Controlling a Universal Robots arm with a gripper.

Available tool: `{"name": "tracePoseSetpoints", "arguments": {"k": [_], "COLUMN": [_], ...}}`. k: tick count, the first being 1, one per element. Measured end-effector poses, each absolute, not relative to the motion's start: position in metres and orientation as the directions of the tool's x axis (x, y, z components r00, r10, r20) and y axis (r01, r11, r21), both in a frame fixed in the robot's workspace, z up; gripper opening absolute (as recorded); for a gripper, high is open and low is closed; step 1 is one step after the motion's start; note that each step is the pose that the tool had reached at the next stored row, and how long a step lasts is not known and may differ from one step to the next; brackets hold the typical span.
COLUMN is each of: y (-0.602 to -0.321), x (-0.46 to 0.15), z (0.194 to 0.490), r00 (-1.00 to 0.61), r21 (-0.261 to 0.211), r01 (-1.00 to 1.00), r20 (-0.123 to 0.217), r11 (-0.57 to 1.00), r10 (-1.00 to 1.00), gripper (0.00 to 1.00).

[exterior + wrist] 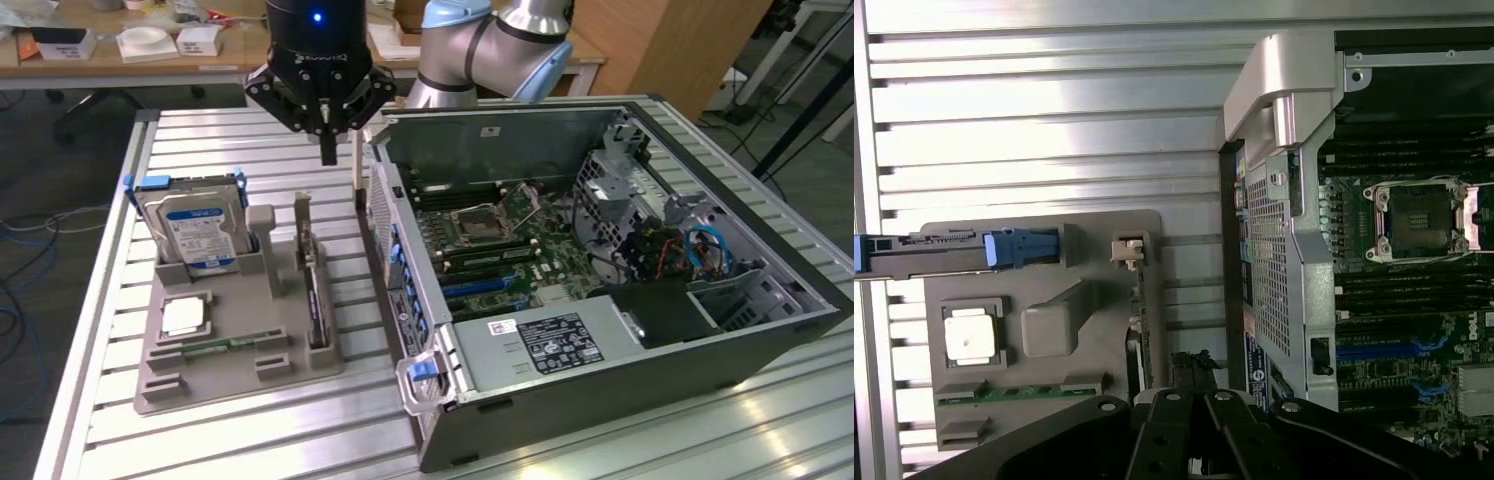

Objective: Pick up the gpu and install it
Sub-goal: 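Pick up the gpu and move the gpu toward the slot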

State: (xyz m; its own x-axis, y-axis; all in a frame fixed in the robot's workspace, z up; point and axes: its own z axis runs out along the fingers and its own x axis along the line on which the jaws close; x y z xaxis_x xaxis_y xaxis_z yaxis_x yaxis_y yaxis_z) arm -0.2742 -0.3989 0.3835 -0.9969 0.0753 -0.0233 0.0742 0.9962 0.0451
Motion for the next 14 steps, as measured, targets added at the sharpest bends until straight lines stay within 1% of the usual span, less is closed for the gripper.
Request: {"name": "tracePoseSetpoints", "arguments": {"k": [9,10,11,14], "y": [-0.3988,-0.3989,-0.3988,-0.3988], "x": [-0.2742,-0.2742,-0.2742,-0.2742], "z": [0.3835,0.3835,0.3835,0.3835], "r00": [-0.997,-0.997,-0.997,-0.997], "r21": [0.045,0.045,0.045,0.045], "r01": [0.074,0.074,0.074,0.074], "r20": [-0.023,-0.023,-0.023,-0.023], "r11": [0.996,0.996,0.996,0.996], "r10": [0.075,0.075,0.075,0.075], "gripper": [0.11,0.16,0.16,0.35]}}
